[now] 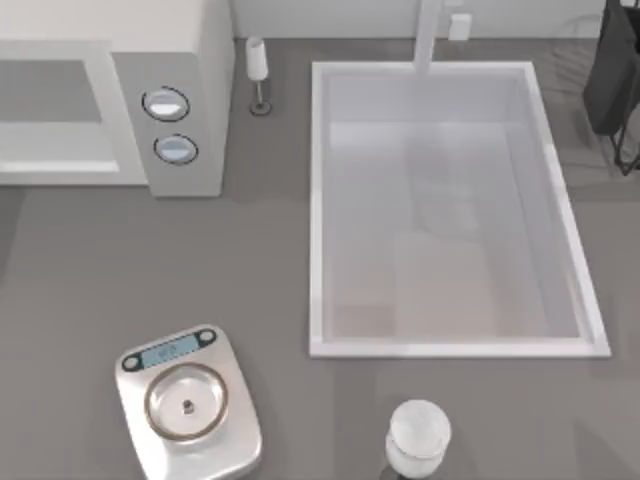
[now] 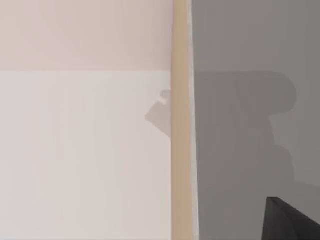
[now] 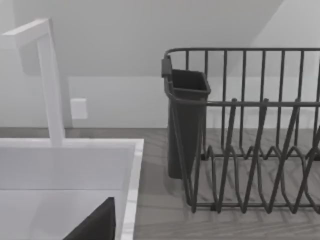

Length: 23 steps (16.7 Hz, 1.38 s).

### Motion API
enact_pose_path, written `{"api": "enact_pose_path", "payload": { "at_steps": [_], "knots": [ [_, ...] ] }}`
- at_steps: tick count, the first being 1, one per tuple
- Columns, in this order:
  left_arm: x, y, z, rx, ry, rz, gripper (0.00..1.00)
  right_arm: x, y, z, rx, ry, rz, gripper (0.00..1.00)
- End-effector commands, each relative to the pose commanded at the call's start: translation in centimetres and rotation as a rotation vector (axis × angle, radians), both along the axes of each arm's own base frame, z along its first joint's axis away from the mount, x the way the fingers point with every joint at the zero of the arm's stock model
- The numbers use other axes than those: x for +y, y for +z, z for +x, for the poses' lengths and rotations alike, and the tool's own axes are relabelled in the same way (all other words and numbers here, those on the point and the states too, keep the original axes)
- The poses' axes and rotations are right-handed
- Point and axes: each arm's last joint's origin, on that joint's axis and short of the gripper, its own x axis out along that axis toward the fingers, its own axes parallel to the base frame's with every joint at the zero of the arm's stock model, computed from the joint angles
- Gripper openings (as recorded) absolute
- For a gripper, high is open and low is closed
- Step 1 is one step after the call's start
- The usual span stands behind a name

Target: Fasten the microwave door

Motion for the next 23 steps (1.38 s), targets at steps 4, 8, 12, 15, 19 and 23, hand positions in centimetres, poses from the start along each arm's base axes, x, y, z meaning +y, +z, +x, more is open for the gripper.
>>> {"api": "enact_pose_path", "payload": {
  "at_steps": [4,8,12,15,19,23],
  "knots": [
    [-3.3,0.5,0.4,0.000,-0.001,0.006,0.00,0.0,0.0,0.0,0.000,0.000,0.000,1.00],
    [-8.5,0.0,-0.1,0.006,-0.001,-0.004,0.00,0.0,0.0,0.0,0.000,0.000,0.000,1.00],
    [-9.9,0.0,-0.2,0.000,0.000,0.000,0.00,0.0,0.0,0.0,0.000,0.000,0.000,1.00],
    [-9.9,-0.1,-0.3,0.003,0.003,-0.008,0.00,0.0,0.0,0.0,0.000,0.000,0.000,1.00],
    [-13.4,0.1,0.0,0.013,0.006,-0.005,0.00,0.0,0.0,0.0,0.000,0.000,0.000,1.00],
    [-18.6,0.2,-0.1,0.002,-0.006,-0.008,0.00,0.0,0.0,0.0,0.000,0.000,0.000,1.00]
  ]
}}
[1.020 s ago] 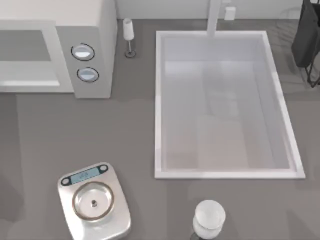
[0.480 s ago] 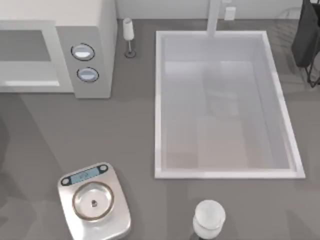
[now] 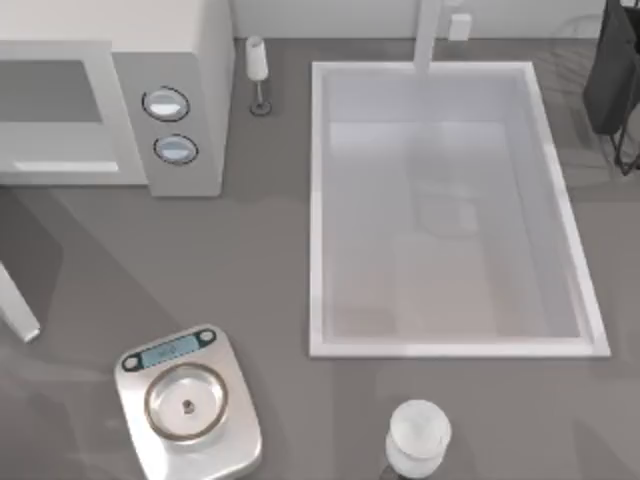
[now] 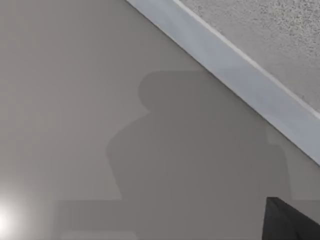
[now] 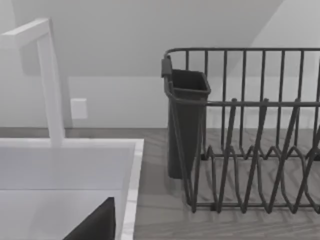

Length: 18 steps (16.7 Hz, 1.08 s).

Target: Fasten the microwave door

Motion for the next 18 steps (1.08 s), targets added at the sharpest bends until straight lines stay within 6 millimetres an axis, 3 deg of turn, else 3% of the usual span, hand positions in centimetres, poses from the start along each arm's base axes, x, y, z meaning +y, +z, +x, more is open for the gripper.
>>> {"api": "enact_pose_path", "payload": {
  "at_steps": [2,9,18],
  "knots": [
    [-1.1,-0.3,-0.4,0.000,0.008,0.000,0.00,0.0,0.0,0.0,0.000,0.000,0.000,1.00],
    [-1.8,-0.3,-0.2,0.011,0.015,-0.006,0.00,0.0,0.0,0.0,0.000,0.000,0.000,1.00],
    [-10.2,-0.3,-0.2,0.016,-0.007,-0.002,0.00,0.0,0.0,0.0,0.000,0.000,0.000,1.00]
  ]
}}
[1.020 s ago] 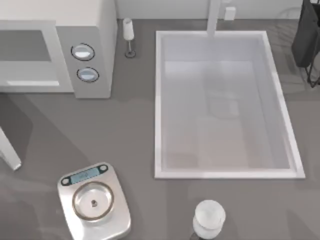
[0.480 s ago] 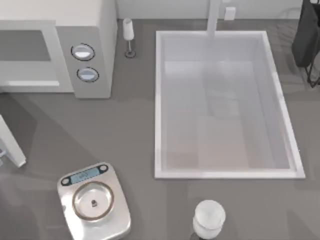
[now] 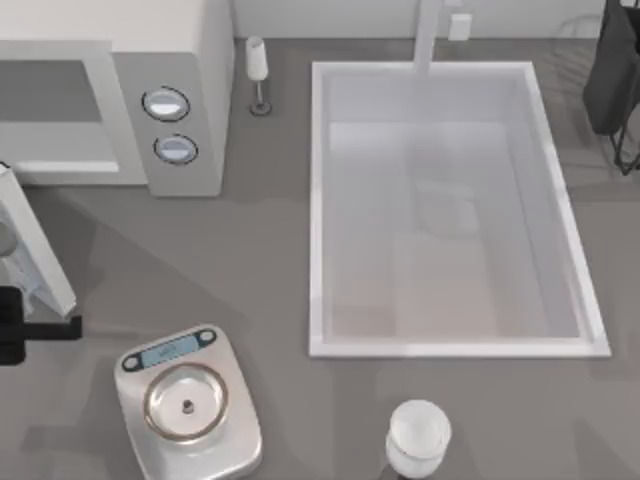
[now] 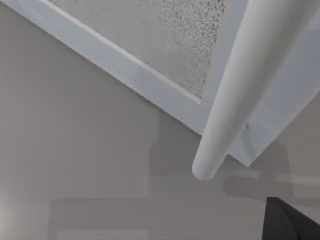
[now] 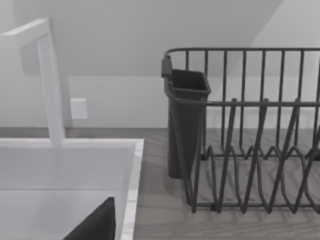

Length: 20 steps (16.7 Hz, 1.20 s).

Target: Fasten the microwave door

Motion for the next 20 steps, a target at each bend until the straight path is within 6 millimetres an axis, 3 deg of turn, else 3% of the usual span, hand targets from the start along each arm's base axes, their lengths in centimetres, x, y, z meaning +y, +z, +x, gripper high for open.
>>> {"api": "enact_pose_path", "payload": {
  "at_steps": [3,9,13,17,20],
  "knots": [
    [-0.9,0.0,-0.4,-0.014,0.016,-0.002,0.00,0.0,0.0,0.0,0.000,0.000,0.000,1.00],
    [-0.9,0.2,0.1,-0.017,0.017,-0.005,0.00,0.0,0.0,0.0,0.000,0.000,0.000,1.00],
    [-1.0,0.7,3.1,-0.023,0.017,-0.005,0.00,0.0,0.0,0.0,0.000,0.000,0.000,1.00],
    [-1.1,-0.6,7.4,0.007,0.017,-0.003,0.00,0.0,0.0,0.0,0.000,0.000,0.000,1.00],
    [-1.1,-0.9,9.5,-0.009,0.017,-0.004,0.00,0.0,0.0,0.0,0.000,0.000,0.000,1.00]
  ]
}}
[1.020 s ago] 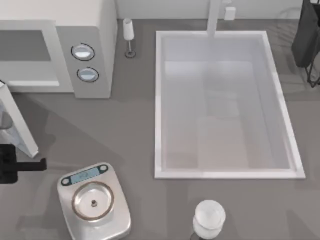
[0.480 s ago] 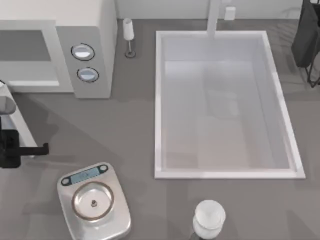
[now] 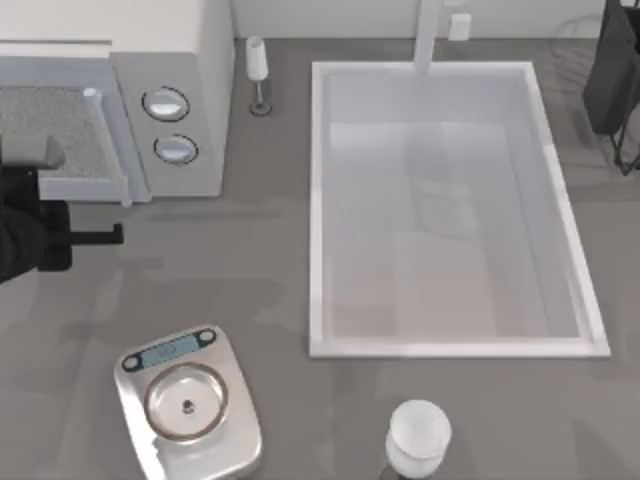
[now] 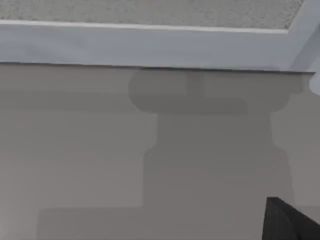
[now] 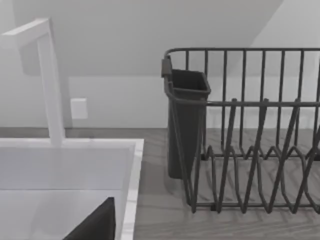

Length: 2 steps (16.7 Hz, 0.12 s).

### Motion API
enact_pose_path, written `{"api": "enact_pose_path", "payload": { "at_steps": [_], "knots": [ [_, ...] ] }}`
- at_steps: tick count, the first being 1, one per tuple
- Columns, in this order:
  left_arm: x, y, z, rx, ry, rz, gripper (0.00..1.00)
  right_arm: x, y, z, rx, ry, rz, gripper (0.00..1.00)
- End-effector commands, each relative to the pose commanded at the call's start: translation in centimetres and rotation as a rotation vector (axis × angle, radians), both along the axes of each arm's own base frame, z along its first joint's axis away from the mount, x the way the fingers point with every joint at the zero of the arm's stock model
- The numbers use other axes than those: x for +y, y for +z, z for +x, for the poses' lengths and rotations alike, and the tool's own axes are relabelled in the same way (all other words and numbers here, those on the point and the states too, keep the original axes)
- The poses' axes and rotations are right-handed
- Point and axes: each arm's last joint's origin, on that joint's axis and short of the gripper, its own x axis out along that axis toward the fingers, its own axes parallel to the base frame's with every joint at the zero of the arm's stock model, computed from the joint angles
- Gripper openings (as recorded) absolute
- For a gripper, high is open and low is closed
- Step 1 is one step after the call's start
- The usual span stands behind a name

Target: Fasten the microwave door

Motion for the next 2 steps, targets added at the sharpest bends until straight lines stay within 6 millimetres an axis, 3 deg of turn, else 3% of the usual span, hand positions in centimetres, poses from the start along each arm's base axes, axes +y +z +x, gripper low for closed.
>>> {"api": "enact_pose_path", "payload": {
  "at_steps": [2],
  "knots": [
    [0.00,-0.01,0.25,-0.004,0.000,0.000,0.00,0.00,0.00,0.00,0.000,0.000,0.000,1.00]
  ]
}}
